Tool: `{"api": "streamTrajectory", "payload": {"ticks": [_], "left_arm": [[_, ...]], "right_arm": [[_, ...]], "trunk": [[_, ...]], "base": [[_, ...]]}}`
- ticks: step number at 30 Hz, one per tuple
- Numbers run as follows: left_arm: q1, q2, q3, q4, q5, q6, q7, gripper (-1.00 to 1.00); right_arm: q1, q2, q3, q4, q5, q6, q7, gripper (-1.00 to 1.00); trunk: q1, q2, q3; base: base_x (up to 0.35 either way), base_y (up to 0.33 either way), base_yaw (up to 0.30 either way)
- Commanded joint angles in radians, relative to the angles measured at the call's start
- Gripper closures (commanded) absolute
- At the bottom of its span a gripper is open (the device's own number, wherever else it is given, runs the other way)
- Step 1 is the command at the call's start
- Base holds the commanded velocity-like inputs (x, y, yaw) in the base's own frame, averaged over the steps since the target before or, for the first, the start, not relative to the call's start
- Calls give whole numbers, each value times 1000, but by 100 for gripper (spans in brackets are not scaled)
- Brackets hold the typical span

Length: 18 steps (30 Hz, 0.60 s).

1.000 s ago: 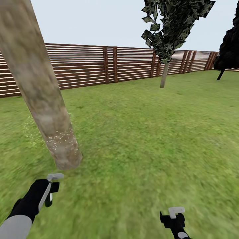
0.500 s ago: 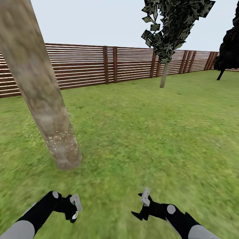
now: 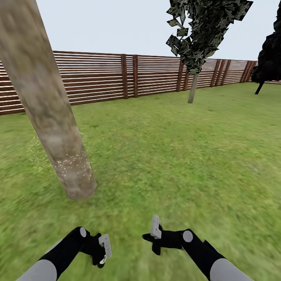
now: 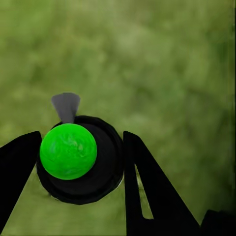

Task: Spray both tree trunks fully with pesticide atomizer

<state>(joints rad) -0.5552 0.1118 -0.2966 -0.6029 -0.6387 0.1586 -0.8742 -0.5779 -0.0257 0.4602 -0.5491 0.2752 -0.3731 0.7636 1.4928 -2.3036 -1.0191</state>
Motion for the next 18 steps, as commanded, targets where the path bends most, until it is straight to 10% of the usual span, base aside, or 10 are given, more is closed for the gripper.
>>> {"api": "streamTrajectory", "payload": {"ticks": [1, 8, 18], "left_arm": [[0, -10, -5, 0, -2, 10, -3, 100], [-2, -64, -1, 3, 9, -44, -4, 100], [-14, -101, 5, -12, 115, -45, -85, 100]], "right_arm": [[0, 4, 3, -12, 9, -5, -1, 100], [0, 10, 3, -21, 10, -6, 0, 100], [0, 9, 2, -14, 11, -6, -1, 100]], "trunk": [[0, 0, -1], [0, 0, -1], [0, 0, -1]], "base": [[0, 0, 0], [0, 0, 0], [0, 0, 0]]}}
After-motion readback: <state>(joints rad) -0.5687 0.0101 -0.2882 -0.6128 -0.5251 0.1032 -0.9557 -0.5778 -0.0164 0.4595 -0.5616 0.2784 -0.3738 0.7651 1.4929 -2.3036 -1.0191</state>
